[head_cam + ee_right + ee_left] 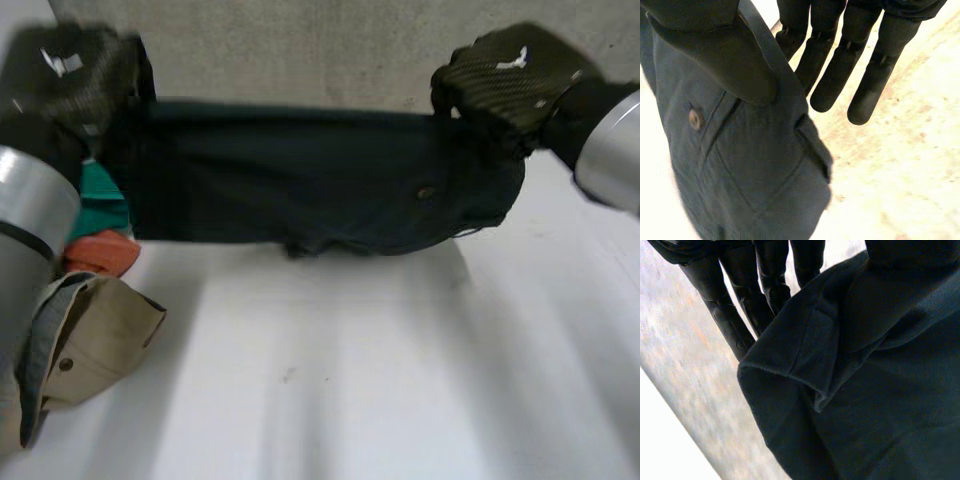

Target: Fold the laundry.

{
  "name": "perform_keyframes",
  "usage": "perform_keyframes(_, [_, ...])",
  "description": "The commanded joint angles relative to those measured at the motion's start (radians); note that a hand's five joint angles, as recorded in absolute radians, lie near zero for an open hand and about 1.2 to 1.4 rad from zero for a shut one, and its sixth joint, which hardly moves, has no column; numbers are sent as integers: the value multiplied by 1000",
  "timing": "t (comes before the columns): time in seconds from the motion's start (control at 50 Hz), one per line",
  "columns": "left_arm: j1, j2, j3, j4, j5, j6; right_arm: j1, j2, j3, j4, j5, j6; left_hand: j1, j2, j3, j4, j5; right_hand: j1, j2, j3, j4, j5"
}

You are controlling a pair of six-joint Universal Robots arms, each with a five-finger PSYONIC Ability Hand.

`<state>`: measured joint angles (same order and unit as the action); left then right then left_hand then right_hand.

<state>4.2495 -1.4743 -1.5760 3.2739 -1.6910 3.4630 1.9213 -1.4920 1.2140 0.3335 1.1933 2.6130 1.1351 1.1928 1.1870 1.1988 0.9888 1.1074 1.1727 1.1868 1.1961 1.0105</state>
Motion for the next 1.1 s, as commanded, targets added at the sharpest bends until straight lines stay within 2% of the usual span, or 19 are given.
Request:
perform_keyframes(0.02, [13,-86,197,-215,59,7,-1,36,-119,117,14,-113,261,203,209,197,233,289,224,209,200,211])
perform_keyframes(0.14, [43,-285,313,-250,79,36,34,145,-123,56,68,-139,261,203,209,197,233,289,224,209,200,211])
perform_keyframes(0.24, [50,-435,401,-197,129,74,67,272,-122,-88,141,-126,261,203,209,197,233,289,224,209,200,211])
perform_keyframes(0.3, [58,-507,479,-97,178,90,91,358,-148,-258,230,-97,261,203,209,197,233,289,224,209,200,211])
perform_keyframes(0.32, [65,-529,523,-23,188,90,106,395,-177,-384,285,-76,261,203,209,197,233,289,224,209,200,211])
perform_keyframes(0.36, [72,-537,559,76,182,85,110,420,-200,-502,334,-54,261,203,209,197,233,289,224,209,200,211])
perform_keyframes(0.38, [75,-532,586,202,168,62,110,427,-214,-637,379,-27,261,203,209,197,233,289,224,209,200,211])
perform_keyframes(0.4, [73,-529,591,246,163,53,107,426,-214,-710,394,-13,261,203,209,197,233,289,224,209,200,211])
perform_keyframes(0.46, [70,-485,596,449,139,-14,94,414,-197,-980,402,67,261,203,209,197,233,289,224,209,200,211])
perform_keyframes(0.52, [67,-439,573,573,139,-97,93,372,-141,-1128,381,145,261,203,209,197,233,289,224,209,200,211])
perform_keyframes(0.56, [67,-422,559,586,152,-133,91,354,-113,-1159,362,162,261,203,209,197,233,289,224,209,200,211])
perform_keyframes(0.64, [72,-406,507,518,212,-182,88,317,-61,-1121,327,150,261,203,209,197,233,289,224,209,200,211])
perform_keyframes(0.72, [101,-408,417,409,232,-185,85,288,-8,-943,299,108,261,203,209,197,233,289,224,209,200,211])
perform_keyframes(0.82, [113,-393,204,271,252,-162,82,256,120,-595,205,26,261,203,209,197,233,289,224,209,200,211])
perform_keyframes(0.92, [89,-377,-24,239,300,-93,70,242,289,-413,114,-86,261,203,209,197,233,289,224,209,200,211])
perform_keyframes(1.0, [67,-373,-166,234,329,-4,70,259,398,-360,114,-160,261,203,209,197,233,289,224,209,200,211])
perform_keyframes(1.1, [47,-337,-272,204,329,77,73,268,424,-254,152,-197,261,203,209,197,233,283,217,203,194,205])
